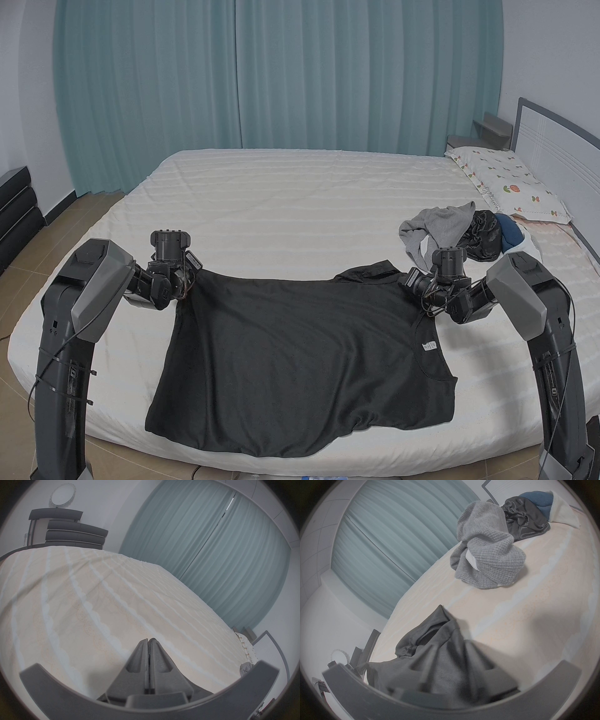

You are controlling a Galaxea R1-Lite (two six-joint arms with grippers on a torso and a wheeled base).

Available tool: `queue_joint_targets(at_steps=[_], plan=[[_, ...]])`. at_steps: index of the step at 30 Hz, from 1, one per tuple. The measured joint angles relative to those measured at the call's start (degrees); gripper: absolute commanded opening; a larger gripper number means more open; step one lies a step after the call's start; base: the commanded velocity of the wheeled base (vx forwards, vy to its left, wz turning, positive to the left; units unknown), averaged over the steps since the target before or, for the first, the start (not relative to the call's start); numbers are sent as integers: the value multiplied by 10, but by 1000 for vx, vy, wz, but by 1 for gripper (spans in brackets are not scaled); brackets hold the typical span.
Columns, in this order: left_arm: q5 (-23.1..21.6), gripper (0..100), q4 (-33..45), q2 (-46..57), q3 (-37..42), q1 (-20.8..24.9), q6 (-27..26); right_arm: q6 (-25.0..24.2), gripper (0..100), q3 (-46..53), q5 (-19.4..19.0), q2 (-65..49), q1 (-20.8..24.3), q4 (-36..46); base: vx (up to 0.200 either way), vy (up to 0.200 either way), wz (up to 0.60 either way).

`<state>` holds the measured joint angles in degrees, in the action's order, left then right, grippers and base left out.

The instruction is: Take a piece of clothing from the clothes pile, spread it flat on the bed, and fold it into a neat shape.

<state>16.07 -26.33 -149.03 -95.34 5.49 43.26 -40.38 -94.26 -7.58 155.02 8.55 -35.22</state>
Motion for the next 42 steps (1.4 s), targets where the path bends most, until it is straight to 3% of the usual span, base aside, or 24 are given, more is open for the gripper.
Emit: queue_joint_targets(at_steps=[4,14,21,22,33,42], plan=[[0,0,0,0,-1,0,0,-3,0,-10,6,4,-3,-8,0,0,0],[2,0,-25,2,-11,-5,4,-19,0,-58,67,1,-28,-58,0,0,0],[2,0,-39,-7,-18,-4,6,-21,0,-63,73,10,-26,-65,0,0,0],[2,100,-38,-9,-20,-3,6,-21,100,-63,73,13,-25,-65,0,0,0],[4,100,-29,-34,-40,-3,7,-17,100,-24,69,14,-22,-64,0,0,0],[-18,100,-49,12,71,-8,9,-43,100,155,25,-60,-35,-146,0,0,0]])
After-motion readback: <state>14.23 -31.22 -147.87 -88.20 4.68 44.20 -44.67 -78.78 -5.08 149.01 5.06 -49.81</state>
